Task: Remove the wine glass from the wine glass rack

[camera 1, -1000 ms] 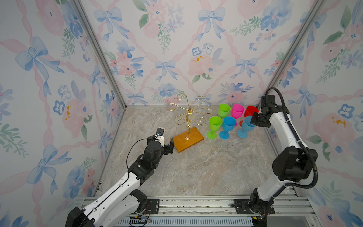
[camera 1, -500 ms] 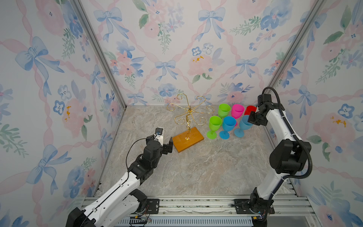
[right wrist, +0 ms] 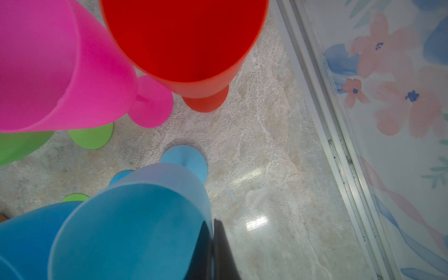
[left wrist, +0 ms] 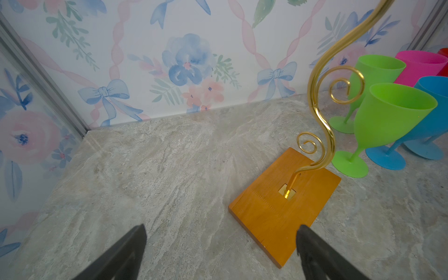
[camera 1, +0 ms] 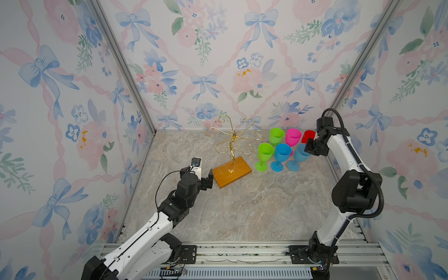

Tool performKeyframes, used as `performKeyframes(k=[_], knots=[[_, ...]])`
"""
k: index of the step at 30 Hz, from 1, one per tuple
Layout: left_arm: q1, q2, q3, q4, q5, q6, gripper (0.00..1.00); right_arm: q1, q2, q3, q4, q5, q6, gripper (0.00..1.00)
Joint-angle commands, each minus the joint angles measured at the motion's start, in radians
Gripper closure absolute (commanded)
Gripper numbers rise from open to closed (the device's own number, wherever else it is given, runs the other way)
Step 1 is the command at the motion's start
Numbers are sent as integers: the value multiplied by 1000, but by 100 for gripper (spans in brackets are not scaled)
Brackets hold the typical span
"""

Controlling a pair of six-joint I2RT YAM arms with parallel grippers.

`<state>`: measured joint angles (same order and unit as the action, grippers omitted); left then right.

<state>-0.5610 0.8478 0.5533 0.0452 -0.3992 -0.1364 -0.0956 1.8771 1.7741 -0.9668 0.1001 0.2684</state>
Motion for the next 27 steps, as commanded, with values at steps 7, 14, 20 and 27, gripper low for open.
performKeyframes(k=[7, 14, 20, 27], knots=[[9, -10, -14, -9, -2, -20, 2, 16, 7, -12, 5, -11, -5, 97], [10, -14, -15, -9, -4, -20, 2, 15, -3, -13, 7, -13, -5, 91], [24, -3, -9, -7, 6, -20, 2, 15, -31, 3, 3, -28, -6, 82], [105, 13, 4, 27, 78, -31, 2, 17, -121, -15, 20, -72, -8, 56]])
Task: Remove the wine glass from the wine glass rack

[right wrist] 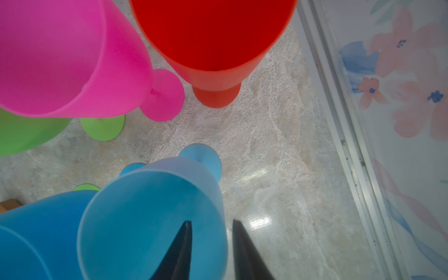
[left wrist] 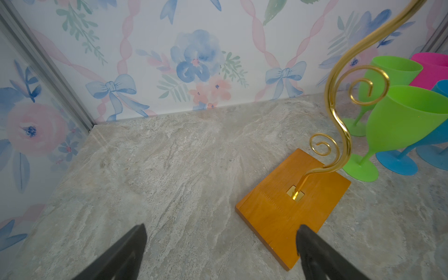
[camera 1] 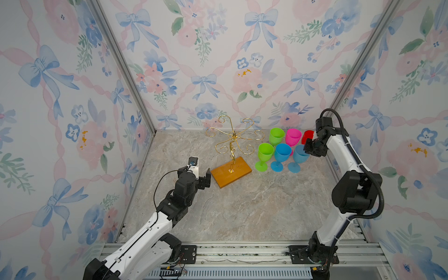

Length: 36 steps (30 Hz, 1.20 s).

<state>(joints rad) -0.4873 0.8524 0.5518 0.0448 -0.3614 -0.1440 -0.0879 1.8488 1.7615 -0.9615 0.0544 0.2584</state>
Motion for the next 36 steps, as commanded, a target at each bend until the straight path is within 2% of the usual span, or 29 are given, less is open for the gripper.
performKeyframes(k=[1, 6, 9, 11, 16, 21, 26, 32, 34, 36], knots=[[53, 11, 1, 44, 56, -33, 2, 10, -116, -18, 27, -33, -1, 51], [178, 61, -49, 198, 144, -98, 2, 25, -309, -160, 160, -45, -34, 24], [211, 111, -94, 321, 127, -95, 2, 41, -441, -312, 306, -25, -64, 7], [211, 163, -101, 371, 82, -65, 2, 55, -533, -442, 432, -2, -77, 1], [222, 309, -141, 550, 6, -5, 2, 108, -720, -784, 759, 93, -121, 3], [263, 443, -199, 765, -8, 34, 2, 128, -776, -1068, 1049, 152, -173, 3], [293, 546, -273, 981, -27, 76, 2, 150, -695, -1272, 1371, 194, -199, 3], [358, 601, -318, 1135, -2, 49, 2, 164, -531, -1350, 1586, 237, -211, 3], [377, 651, -360, 1253, 8, 27, 2, 169, -488, -1378, 1692, 242, -209, 3], [377, 683, -386, 1313, 34, 35, 2, 184, -479, -1381, 1718, 248, -242, 3]])
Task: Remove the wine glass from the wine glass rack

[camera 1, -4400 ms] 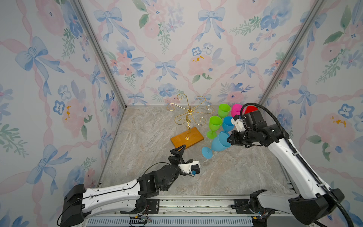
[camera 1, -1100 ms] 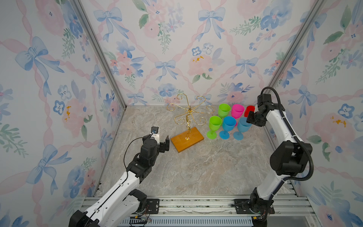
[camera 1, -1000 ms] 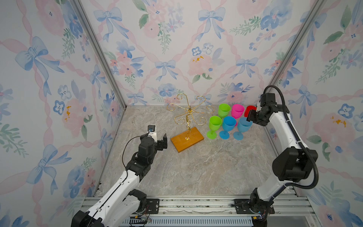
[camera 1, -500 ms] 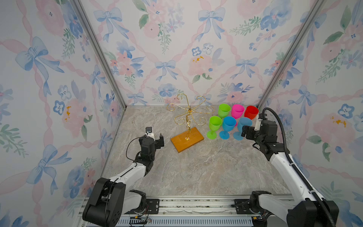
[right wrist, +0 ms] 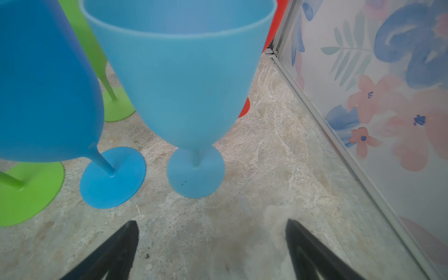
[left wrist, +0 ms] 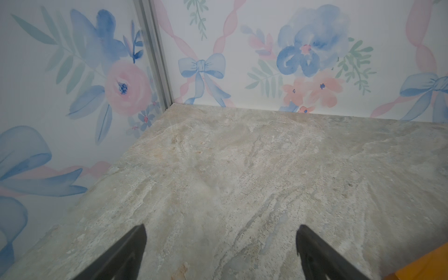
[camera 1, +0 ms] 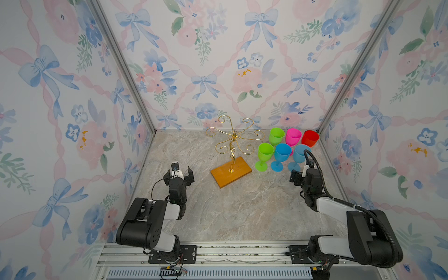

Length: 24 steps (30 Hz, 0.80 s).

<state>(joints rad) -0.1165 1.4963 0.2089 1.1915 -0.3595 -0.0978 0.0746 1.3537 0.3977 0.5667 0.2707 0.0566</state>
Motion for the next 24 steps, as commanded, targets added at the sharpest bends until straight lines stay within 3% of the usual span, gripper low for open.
performKeyframes(k=[1, 4, 6, 10, 12, 24], knots=[[6, 55, -51, 211, 37, -8, 2, 25, 28, -28, 227, 31, -50, 3], [6, 58, -53, 221, 38, -6, 2, 28, 120, -85, 412, 21, -58, 3], [6, 60, -51, 220, 40, -4, 2, 44, 232, -121, 625, 36, -85, 3], [9, 62, -48, 214, 44, -6, 2, 20, 199, -13, 366, -6, -61, 3], [9, 61, -46, 212, 44, -6, 2, -43, 188, -21, 355, -127, -24, 3], [11, 60, -46, 211, 45, -5, 2, -14, 194, -8, 341, -110, -55, 3]])
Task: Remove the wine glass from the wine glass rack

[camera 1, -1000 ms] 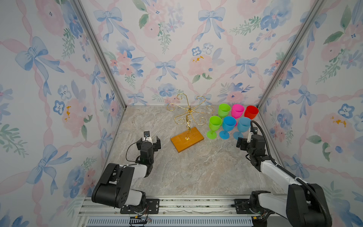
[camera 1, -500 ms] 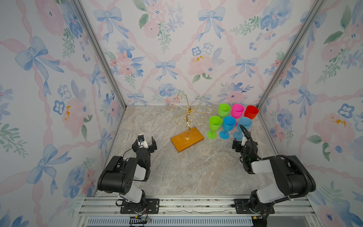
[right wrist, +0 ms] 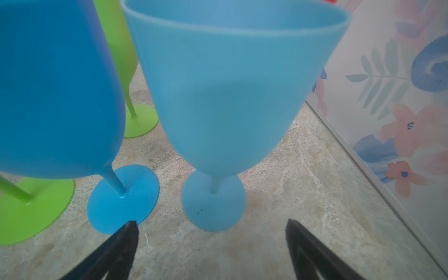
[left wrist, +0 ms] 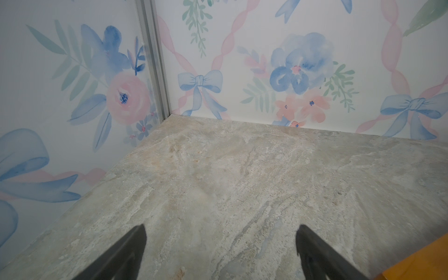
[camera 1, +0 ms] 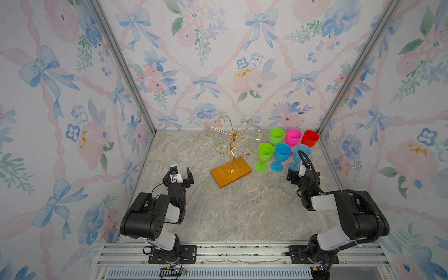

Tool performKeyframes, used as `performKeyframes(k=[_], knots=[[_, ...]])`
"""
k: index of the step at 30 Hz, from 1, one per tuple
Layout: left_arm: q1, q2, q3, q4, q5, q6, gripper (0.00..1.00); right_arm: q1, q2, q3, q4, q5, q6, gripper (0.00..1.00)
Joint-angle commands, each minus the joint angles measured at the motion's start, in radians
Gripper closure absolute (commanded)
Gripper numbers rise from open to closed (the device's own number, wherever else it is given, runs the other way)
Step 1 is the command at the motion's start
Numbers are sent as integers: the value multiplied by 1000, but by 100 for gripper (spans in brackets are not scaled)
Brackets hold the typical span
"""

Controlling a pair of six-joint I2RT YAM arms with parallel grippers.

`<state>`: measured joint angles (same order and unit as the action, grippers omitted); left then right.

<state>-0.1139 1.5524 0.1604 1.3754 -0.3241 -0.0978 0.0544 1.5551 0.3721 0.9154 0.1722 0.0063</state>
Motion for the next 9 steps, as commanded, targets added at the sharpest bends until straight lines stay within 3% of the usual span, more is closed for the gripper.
performKeyframes(k=[1, 8, 9], knots=[[8, 5, 1, 28, 10, -6, 2, 7, -7, 19, -7, -11, -5, 3], [7, 4, 1, 27, 6, -4, 2, 7, -6, 19, -8, -14, -6, 3], [-2, 3, -1, 29, -37, -7, 2, 7, -6, 18, -6, -13, -6, 3]])
